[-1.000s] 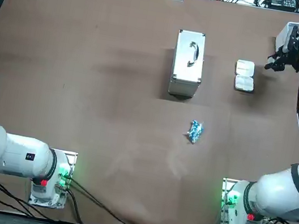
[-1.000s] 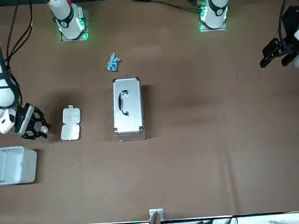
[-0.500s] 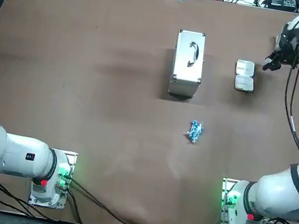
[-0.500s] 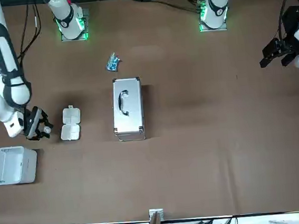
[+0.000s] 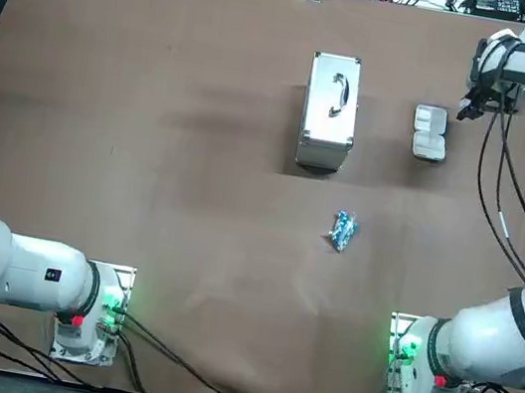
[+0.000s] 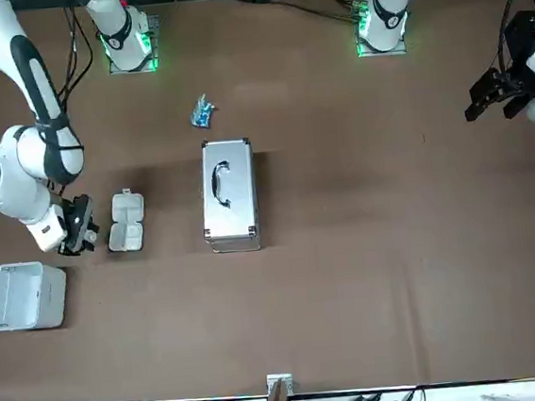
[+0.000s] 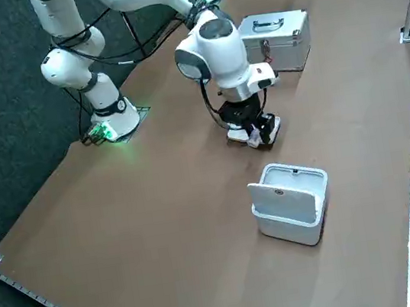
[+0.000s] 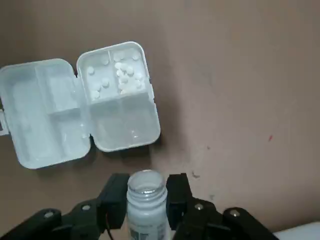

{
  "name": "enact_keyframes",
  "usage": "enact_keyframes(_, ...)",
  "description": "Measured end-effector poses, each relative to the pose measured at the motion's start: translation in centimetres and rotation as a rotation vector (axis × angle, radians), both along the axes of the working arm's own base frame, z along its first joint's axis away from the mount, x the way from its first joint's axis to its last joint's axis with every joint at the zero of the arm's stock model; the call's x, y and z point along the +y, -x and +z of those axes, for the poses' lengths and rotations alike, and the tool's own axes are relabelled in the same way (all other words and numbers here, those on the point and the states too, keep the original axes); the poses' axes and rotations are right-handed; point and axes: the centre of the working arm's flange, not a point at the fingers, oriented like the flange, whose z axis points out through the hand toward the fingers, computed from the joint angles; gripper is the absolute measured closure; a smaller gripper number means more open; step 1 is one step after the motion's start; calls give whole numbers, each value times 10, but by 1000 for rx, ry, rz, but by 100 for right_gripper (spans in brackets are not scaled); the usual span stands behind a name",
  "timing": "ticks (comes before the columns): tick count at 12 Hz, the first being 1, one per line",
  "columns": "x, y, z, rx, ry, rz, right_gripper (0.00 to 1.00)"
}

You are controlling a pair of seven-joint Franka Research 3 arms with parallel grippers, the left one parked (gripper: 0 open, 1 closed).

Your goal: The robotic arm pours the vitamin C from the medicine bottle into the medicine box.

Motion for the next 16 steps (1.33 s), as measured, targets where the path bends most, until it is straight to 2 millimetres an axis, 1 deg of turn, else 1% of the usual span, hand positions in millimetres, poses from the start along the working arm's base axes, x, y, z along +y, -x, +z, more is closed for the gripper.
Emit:
enact_keyframes(6, 38, -7, 5, -6, 136, 59, 57)
enact_keyframes(10, 50, -7, 5, -16, 220, 77, 57)
enact_keyframes(12, 62, -7, 4, -26, 269, 105, 57)
enact_keyframes(16, 92, -4, 2, -39, 326, 206, 57)
